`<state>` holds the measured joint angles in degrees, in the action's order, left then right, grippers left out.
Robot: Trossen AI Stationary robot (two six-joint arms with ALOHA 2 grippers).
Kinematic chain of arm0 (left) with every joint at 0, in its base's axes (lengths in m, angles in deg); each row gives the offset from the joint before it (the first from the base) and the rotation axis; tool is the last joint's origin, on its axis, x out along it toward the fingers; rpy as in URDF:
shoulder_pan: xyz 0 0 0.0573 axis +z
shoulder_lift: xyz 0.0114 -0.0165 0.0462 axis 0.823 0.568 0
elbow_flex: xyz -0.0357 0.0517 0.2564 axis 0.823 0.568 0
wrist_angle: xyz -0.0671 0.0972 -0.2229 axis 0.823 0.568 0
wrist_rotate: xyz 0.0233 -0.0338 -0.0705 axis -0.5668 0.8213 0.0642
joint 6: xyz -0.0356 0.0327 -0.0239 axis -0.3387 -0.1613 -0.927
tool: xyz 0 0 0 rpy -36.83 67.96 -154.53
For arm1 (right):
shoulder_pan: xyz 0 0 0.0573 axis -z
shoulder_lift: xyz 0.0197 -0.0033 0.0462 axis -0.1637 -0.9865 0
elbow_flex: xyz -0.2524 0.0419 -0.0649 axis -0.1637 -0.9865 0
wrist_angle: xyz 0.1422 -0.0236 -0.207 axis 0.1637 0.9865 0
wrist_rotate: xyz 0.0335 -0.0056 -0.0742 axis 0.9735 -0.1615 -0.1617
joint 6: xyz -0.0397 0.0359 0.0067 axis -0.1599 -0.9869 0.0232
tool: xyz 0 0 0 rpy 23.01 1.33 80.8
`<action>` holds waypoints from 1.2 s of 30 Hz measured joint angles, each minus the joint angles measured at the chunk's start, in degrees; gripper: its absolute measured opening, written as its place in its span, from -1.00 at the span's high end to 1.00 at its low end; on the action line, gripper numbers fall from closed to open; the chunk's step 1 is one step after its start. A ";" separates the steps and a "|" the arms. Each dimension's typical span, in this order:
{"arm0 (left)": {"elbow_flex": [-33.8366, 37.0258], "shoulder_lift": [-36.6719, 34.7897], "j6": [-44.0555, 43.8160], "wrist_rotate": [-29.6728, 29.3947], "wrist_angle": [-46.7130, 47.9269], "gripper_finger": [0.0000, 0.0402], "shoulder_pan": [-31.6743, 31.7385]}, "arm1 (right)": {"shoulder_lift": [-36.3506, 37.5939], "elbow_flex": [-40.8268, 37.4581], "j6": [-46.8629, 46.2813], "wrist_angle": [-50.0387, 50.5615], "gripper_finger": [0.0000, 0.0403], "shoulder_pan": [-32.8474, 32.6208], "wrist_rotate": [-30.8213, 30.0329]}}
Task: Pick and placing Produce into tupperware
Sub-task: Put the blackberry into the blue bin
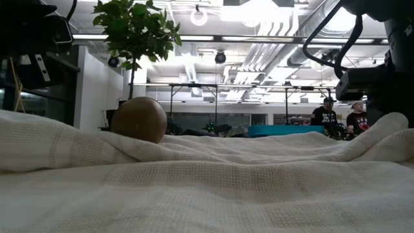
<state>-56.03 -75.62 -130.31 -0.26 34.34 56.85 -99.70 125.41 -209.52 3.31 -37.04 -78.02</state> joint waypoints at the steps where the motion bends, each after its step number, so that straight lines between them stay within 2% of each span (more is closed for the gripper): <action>1: -0.01 -0.01 -0.01 0.00 0.01 0.80 0.01 | -0.01 0.00 0.00 0.01 0.03 0.01 0.00; 16: -0.01 -0.01 -0.04 1.06 -0.12 0.80 0.01 | -4.50 0.07 -0.03 -3.97 0.03 0.02 0.37; 36: 0.01 -0.01 0.05 1.04 -0.12 0.80 -0.01 | -2.75 -0.02 0.00 -1.53 0.03 0.14 0.15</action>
<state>-56.02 -75.63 -130.26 0.78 34.22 56.84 -102.46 125.39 -209.52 1.78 -36.90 -77.87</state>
